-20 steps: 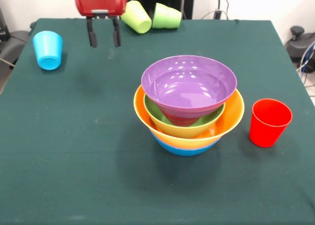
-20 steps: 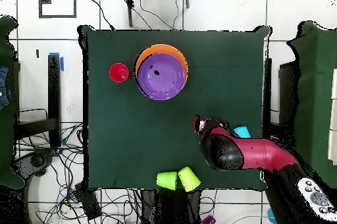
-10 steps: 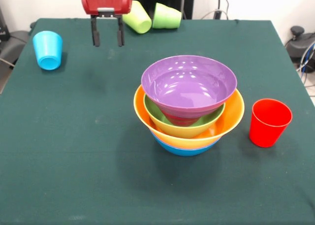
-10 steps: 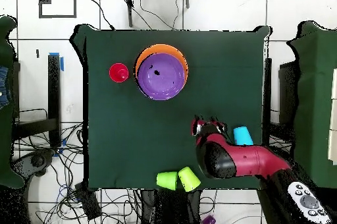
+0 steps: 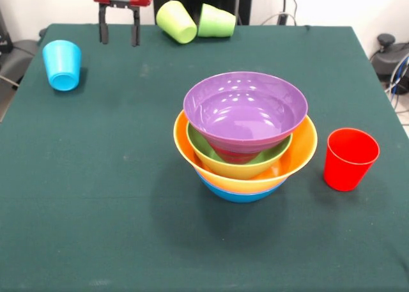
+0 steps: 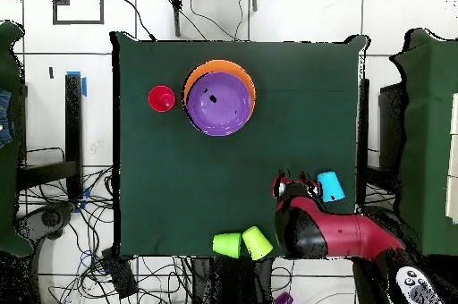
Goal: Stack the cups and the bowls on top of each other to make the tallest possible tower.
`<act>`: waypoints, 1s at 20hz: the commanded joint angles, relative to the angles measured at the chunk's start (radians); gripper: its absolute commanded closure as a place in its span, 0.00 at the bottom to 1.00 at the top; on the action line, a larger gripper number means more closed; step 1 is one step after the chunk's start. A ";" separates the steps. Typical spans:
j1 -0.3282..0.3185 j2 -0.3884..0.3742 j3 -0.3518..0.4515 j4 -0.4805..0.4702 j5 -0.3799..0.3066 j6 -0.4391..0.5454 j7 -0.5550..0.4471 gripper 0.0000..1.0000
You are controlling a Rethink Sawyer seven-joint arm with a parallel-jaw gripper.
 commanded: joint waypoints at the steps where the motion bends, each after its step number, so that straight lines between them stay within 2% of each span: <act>1: 0.066 -0.065 -0.026 0.084 -0.031 0.079 0.057 0.00; 3: 0.056 -0.110 -0.009 0.102 -0.011 0.122 0.042 0.00; 5: 0.054 -0.124 -0.007 0.107 -0.001 0.124 0.048 0.00; 9: 0.076 -0.144 -0.067 0.123 0.031 0.073 0.117 0.00; 13: 0.094 -0.115 -0.116 0.099 0.022 0.058 0.114 0.00; 16: 0.070 -0.118 -0.083 0.105 0.021 0.076 0.097 0.00; 20: 0.064 -0.216 0.002 0.168 0.075 0.176 0.062 0.00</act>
